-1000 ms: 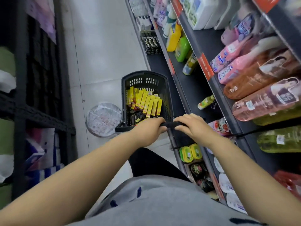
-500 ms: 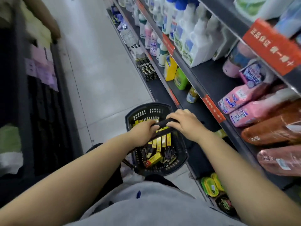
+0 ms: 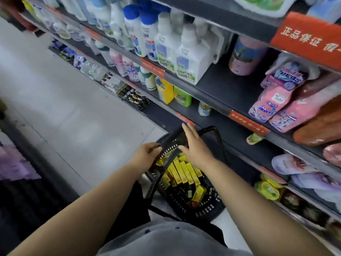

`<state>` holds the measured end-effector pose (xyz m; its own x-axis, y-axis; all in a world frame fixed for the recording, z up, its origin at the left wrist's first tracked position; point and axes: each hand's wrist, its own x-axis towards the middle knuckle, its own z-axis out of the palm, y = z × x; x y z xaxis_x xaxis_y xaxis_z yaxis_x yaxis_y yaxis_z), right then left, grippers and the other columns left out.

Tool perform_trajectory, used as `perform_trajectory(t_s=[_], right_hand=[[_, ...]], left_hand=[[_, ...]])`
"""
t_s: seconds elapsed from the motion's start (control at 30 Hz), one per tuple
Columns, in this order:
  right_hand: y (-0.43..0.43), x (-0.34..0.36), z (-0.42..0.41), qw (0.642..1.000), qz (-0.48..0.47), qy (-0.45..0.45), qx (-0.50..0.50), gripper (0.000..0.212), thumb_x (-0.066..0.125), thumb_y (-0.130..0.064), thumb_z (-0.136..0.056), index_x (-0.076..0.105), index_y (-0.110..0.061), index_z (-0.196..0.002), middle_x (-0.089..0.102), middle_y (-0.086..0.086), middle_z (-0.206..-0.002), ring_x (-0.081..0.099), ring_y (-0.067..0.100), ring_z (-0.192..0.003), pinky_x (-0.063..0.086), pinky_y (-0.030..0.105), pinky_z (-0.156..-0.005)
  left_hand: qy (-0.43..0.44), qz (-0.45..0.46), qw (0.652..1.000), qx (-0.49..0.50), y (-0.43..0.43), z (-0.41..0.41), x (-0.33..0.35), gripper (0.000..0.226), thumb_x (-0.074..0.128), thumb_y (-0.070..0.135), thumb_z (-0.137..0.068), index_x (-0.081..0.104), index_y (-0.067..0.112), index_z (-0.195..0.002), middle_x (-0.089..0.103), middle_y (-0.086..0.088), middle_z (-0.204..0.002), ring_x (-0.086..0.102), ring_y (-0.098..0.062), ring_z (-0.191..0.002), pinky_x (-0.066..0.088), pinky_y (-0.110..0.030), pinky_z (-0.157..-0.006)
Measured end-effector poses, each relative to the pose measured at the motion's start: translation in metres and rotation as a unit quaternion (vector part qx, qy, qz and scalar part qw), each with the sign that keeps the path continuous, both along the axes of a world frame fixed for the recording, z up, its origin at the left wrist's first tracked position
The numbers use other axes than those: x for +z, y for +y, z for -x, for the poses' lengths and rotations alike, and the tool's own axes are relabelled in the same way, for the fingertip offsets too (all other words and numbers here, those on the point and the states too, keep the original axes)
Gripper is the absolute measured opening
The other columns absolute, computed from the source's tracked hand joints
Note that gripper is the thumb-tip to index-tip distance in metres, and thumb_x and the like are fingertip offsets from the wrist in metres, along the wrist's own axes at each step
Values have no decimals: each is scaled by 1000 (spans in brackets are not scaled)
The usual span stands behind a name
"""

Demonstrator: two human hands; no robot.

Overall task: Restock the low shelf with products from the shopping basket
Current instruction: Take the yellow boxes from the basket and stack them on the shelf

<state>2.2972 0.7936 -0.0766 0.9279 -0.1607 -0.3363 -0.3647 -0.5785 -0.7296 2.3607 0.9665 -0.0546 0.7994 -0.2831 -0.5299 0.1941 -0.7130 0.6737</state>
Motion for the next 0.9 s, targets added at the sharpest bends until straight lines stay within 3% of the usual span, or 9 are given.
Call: perform_trajectory(t_s=[0.17, 0.27, 0.37, 0.43, 0.5, 0.63, 0.73, 0.83, 0.9], right_hand=[[49, -33, -39, 992, -5, 53, -115, 65, 52, -14, -94, 18, -21, -149, 11, -3, -158, 22, 16, -142, 21, 18, -105], [90, -46, -52, 979, -6, 81, -187, 56, 55, -12, -92, 32, -14, -143, 26, 6, -151, 32, 19, -136, 20, 9, -95], [126, -55, -55, 969, -11, 112, -220, 49, 57, -13, -91, 40, -17, -137, 33, 6, -144, 37, 20, -132, 23, 11, -95], [137, -61, -53, 961, -23, 132, -241, 46, 56, -15, -92, 42, -20, -135, 33, 6, -141, 39, 22, -129, 31, 23, -104], [141, -69, -46, 950, -36, 147, -274, 38, 53, -16, -94, 45, -21, -131, 33, 3, -139, 45, 22, -122, 40, 29, -93], [140, -102, -21, 936, -48, 155, -313, 30, 49, -19, -95, 49, -25, -124, 35, 0, -137, 44, 13, -117, 33, 23, -86], [132, -142, -2, 936, -50, 165, -307, 26, 51, -20, -95, 51, -24, -121, 36, 2, -138, 45, 13, -111, 34, 24, -84], [124, -188, 14, 932, -60, 190, -304, 25, 51, -21, -95, 51, -24, -120, 38, 4, -138, 48, 17, -113, 40, 28, -79], [121, -218, 22, 930, -63, 198, -304, 25, 51, -20, -95, 51, -23, -120, 44, 3, -135, 49, 19, -114, 42, 28, -77]], left_hand=[[1, -64, 989, -133, 32, -96, -48, 21, 62, 25, -89, 70, 10, -101, 64, -3, -82, 57, -18, -77, 39, -22, -68], [27, -92, 974, -204, 51, -137, -73, 21, 64, 26, -88, 70, 11, -100, 67, -5, -84, 64, -23, -81, 47, -25, -71], [63, -94, 970, -214, 71, -159, -95, 22, 63, 23, -89, 68, 6, -102, 70, -16, -93, 66, -34, -88, 54, -40, -82], [85, -76, 972, -204, 82, -166, -107, 21, 61, 19, -90, 67, 4, -103, 70, -19, -94, 66, -36, -88, 54, -44, -82], [71, -78, 969, -223, 90, -170, -116, 18, 57, 19, -92, 68, 8, -102, 70, -16, -93, 66, -34, -89, 53, -42, -82], [17, -119, 956, -268, 103, -178, -142, 21, 54, 18, -94, 68, 9, -107, 71, -15, -92, 65, -33, -86, 52, -39, -79], [-1, -144, 951, -274, 110, -184, -172, 33, 57, 14, -92, 60, 13, -124, 66, -11, -114, 63, -30, -98, 45, -31, -79], [-154, -141, 921, -329, 111, -176, -198, 46, 60, 12, -90, 49, 11, -136, 42, -6, -145, 50, -26, -124, 40, -31, -99], [-287, -25, 859, -424, 104, -161, -212, 44, 68, 6, -83, 58, 3, -126, 51, -13, -138, 50, -31, -125, 44, -42, -102]])
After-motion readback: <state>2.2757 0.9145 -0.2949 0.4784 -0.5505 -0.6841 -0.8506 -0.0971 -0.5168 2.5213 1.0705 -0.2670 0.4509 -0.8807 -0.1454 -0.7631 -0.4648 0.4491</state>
